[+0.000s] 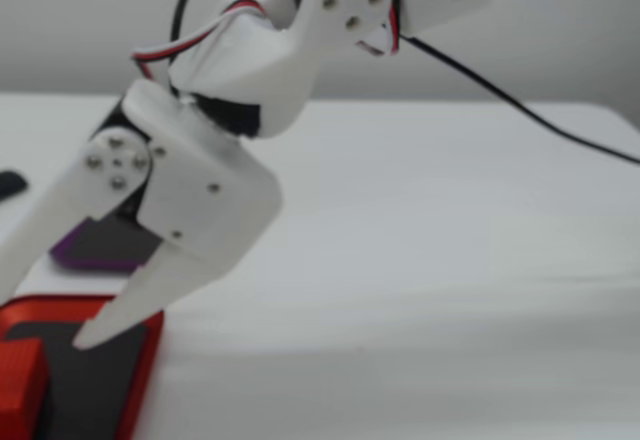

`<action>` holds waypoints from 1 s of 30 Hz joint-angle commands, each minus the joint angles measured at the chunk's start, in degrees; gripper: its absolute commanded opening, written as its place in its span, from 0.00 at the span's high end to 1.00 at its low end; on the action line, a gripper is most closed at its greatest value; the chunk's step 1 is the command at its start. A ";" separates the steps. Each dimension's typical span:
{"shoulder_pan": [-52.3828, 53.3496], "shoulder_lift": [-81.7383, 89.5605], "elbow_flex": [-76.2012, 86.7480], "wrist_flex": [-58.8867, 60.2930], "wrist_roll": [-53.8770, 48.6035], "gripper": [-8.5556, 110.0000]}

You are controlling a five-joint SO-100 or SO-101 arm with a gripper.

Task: Grasp a red block and put it in the left red dish.

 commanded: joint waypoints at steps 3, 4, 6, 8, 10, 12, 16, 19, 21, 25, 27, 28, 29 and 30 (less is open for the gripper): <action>0.09 0.97 -7.56 5.01 -0.18 0.79; 0.09 0.97 -8.96 6.68 -0.18 0.79; 0.09 1.05 -12.48 11.07 0.18 0.79; 0.00 1.32 -17.23 17.05 0.44 0.79; 0.00 2.64 -22.32 23.99 0.44 0.78; -0.09 4.48 -26.54 31.29 0.00 0.76; -0.26 9.23 -33.49 46.49 -2.72 0.71; -0.26 13.36 -36.56 55.72 -3.87 0.71; -0.09 16.70 -38.06 60.29 -3.69 0.71; 0.09 26.02 -37.09 63.11 -3.69 0.71; 0.18 31.55 -32.96 63.02 -4.04 0.71; 0.09 34.19 -30.06 63.02 -4.04 0.71; 0.09 37.09 -26.54 63.02 -4.13 0.71; 0.09 39.99 -22.50 63.02 -4.22 0.71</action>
